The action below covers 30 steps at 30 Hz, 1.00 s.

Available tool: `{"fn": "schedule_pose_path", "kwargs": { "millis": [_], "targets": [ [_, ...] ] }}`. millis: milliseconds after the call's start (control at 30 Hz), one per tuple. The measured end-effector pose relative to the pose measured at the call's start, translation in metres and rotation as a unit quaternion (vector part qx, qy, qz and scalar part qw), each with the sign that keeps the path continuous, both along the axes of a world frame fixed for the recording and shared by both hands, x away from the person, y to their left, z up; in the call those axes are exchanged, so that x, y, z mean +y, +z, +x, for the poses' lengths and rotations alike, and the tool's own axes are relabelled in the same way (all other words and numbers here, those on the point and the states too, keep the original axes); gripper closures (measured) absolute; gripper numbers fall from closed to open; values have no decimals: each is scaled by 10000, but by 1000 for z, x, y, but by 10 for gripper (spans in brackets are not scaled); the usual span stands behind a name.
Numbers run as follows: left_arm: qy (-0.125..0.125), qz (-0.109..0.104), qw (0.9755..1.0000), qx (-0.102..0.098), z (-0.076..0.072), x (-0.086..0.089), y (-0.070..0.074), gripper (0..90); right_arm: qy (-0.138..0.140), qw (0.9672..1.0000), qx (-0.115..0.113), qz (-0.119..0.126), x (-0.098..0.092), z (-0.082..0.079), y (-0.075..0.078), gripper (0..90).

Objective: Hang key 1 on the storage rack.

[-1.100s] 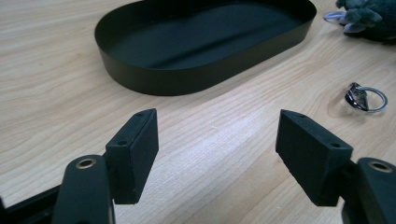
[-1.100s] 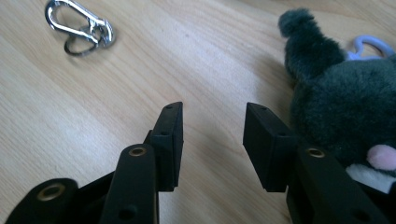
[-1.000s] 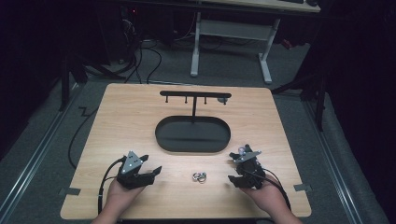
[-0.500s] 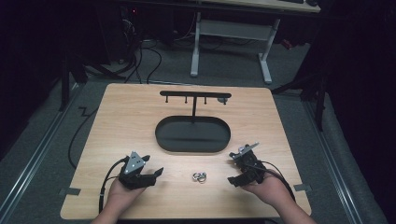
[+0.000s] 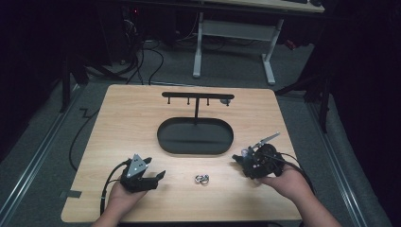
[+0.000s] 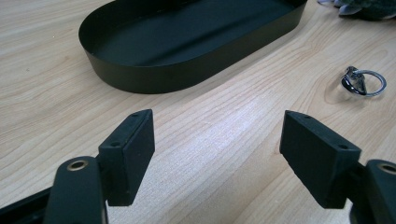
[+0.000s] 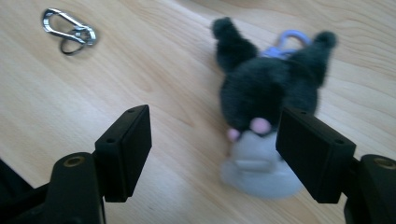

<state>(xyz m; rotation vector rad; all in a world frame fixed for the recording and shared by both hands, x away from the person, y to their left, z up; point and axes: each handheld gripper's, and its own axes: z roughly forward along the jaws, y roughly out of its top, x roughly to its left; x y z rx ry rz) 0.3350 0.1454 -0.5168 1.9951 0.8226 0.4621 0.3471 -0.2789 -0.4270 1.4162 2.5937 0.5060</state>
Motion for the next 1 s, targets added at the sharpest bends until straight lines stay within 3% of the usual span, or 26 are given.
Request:
{"fn": "schedule_pose_path", "kwargs": {
  "millis": [100, 267, 633, 1000],
  "targets": [
    [10, -17, 10000, -5, 0, 0, 1, 271, -108, 9998, -5, -159, -10, 4, 1, 240],
    [19, -24, 10000, 23, 1, 0, 1, 272, -244, 9995, 65, -191, -20, 7, -3, 226],
    [-15, 11, 10000, -21, 2, -3, 0, 272, -359, 9983, 402, -207, -33, 6, -43, 235],
    [-26, 70, 10000, -32, 1, -1, 0, 271, -424, 9978, 473, -183, -36, 10, -59, 282]
  ]
}}
